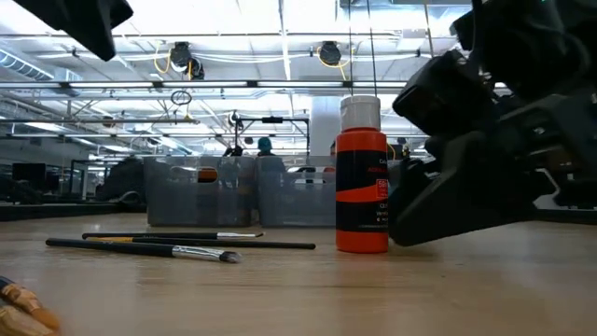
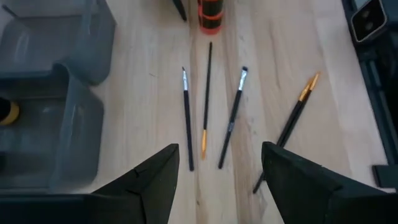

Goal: Pick & Place Paint Supplies
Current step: Put the orange paint bottle into the left black bin

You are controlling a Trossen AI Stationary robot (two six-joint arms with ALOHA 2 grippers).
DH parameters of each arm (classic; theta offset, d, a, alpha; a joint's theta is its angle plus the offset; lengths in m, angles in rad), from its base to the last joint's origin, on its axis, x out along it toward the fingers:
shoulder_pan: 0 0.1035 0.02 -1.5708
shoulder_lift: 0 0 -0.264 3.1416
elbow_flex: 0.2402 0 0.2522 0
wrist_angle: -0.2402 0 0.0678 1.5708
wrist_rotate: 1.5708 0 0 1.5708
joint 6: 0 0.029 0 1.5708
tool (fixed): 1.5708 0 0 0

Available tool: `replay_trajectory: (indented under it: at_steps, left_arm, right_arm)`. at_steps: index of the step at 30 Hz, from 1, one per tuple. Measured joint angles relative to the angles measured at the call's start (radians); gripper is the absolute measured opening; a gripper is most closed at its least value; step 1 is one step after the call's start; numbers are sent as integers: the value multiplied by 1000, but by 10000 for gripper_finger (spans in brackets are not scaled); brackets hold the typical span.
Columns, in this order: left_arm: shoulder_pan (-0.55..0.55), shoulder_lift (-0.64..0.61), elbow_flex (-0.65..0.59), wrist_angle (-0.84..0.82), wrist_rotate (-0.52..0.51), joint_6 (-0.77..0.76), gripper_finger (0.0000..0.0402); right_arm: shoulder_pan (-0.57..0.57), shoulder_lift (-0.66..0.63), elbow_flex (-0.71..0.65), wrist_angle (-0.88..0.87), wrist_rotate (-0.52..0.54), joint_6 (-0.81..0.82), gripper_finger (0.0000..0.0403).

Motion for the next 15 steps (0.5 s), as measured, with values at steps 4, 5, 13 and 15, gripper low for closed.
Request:
replay_trajectory:
  at_steps: [4,5,13,15]
  left_arm:
    - [21,0,0,13,-1,28,239]
    - [25,0,0,13,-1,31,240]
    - [58,0,0,14,0,44,241]
    - [65,0,0,18,0,44,241]
  right_arm:
    - [-21,11,7,37,-31,-37,249]
    - [-26,12,7,55,-45,-49,254]
    - [-46,73,67,88,-164,-91,283]
    - [-56,97,85,96,-190,-94,281]
